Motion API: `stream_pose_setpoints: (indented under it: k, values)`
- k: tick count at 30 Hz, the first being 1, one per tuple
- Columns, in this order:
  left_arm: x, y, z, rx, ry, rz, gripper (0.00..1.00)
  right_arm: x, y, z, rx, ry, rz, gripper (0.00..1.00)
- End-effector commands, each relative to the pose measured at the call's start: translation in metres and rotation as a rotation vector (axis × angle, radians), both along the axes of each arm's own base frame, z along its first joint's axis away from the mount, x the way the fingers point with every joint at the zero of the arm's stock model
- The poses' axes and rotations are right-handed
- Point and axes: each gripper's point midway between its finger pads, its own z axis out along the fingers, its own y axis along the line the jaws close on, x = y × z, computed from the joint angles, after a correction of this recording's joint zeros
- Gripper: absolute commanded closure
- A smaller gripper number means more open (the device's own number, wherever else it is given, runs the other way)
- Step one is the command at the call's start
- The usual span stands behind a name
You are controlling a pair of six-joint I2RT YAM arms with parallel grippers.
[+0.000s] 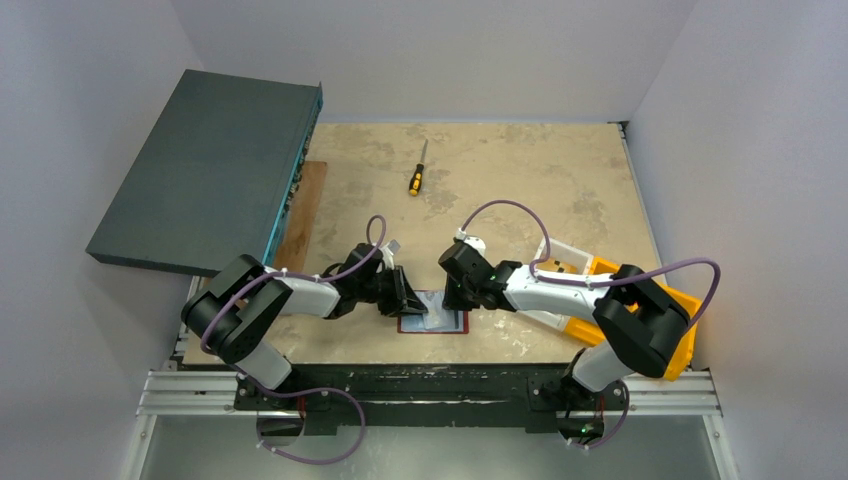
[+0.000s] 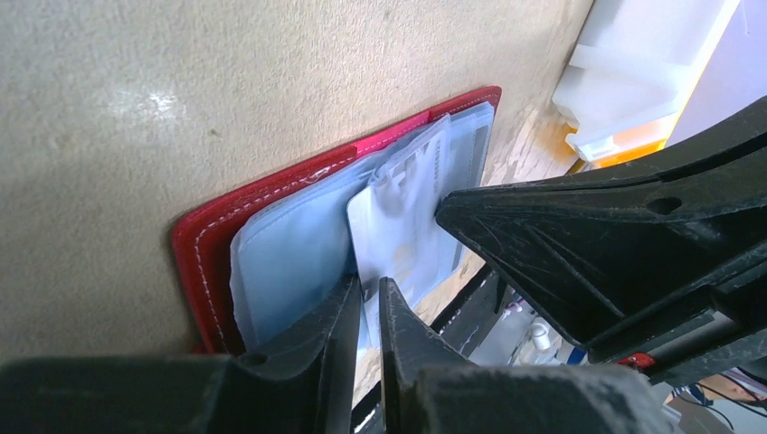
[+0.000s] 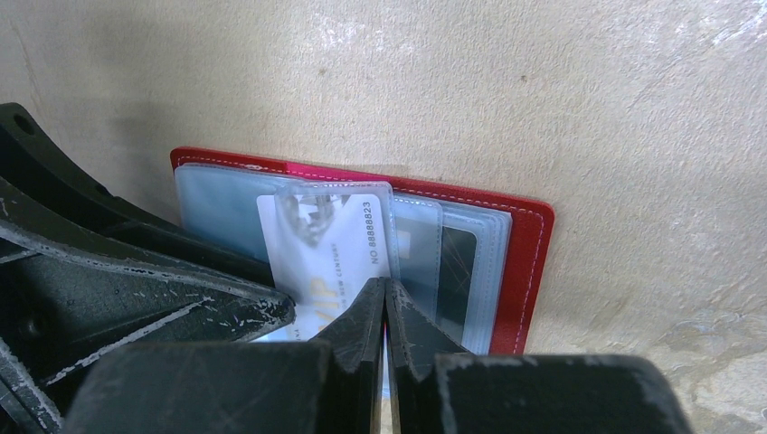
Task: Take the credit cards out of the card holder
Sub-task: Remove the credit card from the card holder.
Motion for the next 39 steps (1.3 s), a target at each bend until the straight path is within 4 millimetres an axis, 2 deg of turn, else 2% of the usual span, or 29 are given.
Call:
stream_pose_setpoints:
  k: [1, 10, 28, 39]
  values:
    - [-0.001, 0.001, 0.002, -0.032, 0.003, 0.007, 0.88, -0.027, -0.043, -0.046, -0.164, 0.116, -0.025, 1.00]
    - [0.001, 0.002, 0.011, -0.054, -0.007, 0.016, 1.00, -0.026, -0.054, -0.048, -0.170, 0.121, -0.051, 1.00]
    - [-0.001, 0.012, 0.015, -0.015, -0.031, 0.022, 1.00, -0.024, -0.070, -0.054, -0.187, 0.133, -0.089, 1.00]
    - [-0.002, 0.024, 0.018, 0.036, -0.059, 0.024, 1.00, -0.022, -0.072, -0.051, -0.183, 0.127, -0.095, 1.00]
